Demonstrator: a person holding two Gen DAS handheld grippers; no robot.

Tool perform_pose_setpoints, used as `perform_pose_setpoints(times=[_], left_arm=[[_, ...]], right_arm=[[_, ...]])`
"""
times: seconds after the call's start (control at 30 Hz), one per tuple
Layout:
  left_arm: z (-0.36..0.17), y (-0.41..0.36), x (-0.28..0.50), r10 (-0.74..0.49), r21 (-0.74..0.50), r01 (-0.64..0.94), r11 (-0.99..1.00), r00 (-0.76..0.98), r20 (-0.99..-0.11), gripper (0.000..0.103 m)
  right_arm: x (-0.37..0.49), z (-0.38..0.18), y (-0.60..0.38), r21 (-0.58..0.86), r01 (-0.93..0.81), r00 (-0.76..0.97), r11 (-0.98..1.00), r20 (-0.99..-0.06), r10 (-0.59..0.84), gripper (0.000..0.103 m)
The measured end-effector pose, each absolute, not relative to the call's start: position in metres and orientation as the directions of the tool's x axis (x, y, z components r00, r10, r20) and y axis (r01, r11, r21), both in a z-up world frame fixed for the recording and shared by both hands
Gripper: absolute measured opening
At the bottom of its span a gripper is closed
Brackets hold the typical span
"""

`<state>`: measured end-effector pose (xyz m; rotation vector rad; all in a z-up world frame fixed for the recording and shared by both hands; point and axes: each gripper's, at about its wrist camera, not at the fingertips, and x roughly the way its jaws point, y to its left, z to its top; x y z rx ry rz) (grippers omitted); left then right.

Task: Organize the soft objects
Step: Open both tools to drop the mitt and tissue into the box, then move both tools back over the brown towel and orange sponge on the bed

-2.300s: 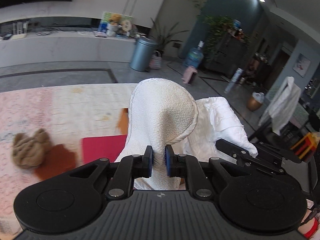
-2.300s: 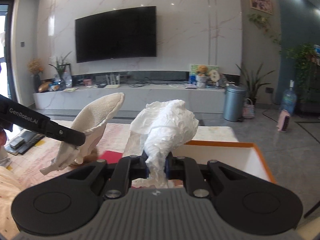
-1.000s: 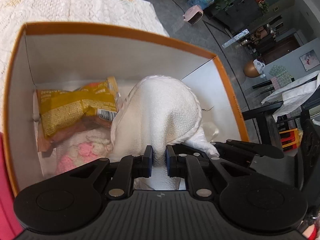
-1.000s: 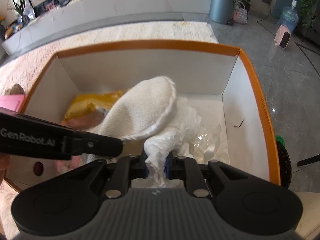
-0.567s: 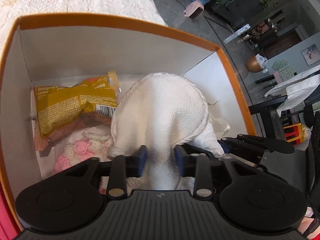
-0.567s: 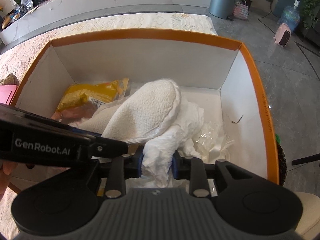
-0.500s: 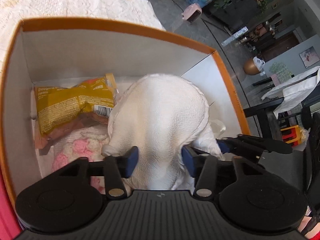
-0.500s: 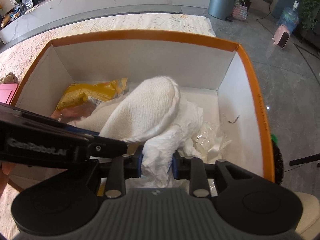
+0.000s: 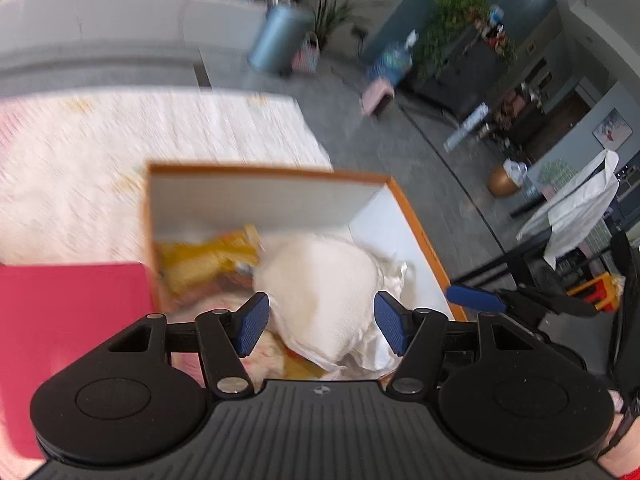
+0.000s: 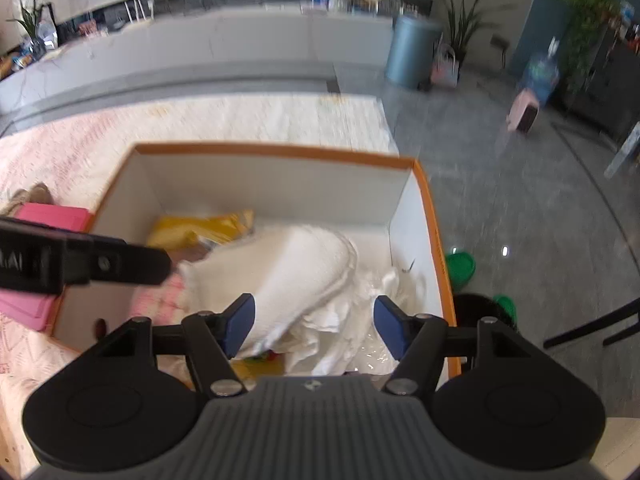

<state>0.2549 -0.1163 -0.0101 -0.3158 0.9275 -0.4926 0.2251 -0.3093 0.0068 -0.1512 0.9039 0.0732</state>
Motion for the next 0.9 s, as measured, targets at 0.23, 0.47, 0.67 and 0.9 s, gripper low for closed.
perform_pose_setpoints(times=[0.23,0.47,0.67,0.9], left_arm=[[0.026,-0.078,0.199,-0.449,-0.353,0.288,0.89,0.688,-0.569,0.071],[0.035,-0.029,0.143,-0.376,-0.307,0.249,0.918,0.793,-0.48,0.071],[0.027,0.018,0.105,-0.259,-0.288,0.137,0.948,0.857,-0.445,0.071],[0.009,0.06,0.091,-0.143,-0.25,0.017,0.968,0.857,-0.495,0.071]], right_arm=[[0.16,0.02,-0.27,-0.085,-0.136,0.773,0.987,-0.633,0.052,0.075],[0.114,0.012,-0.222,-0.025,-0.133,0.857,0.991,-0.504,0.103,0.075],[0.084,0.003,-0.176,-0.015,-0.18,0.896,0.984,-0.416,0.157,0.076],[0.077,-0.01,-0.121,0.011,-0.291,0.839,0.957,-0.477,0.261,0.075]])
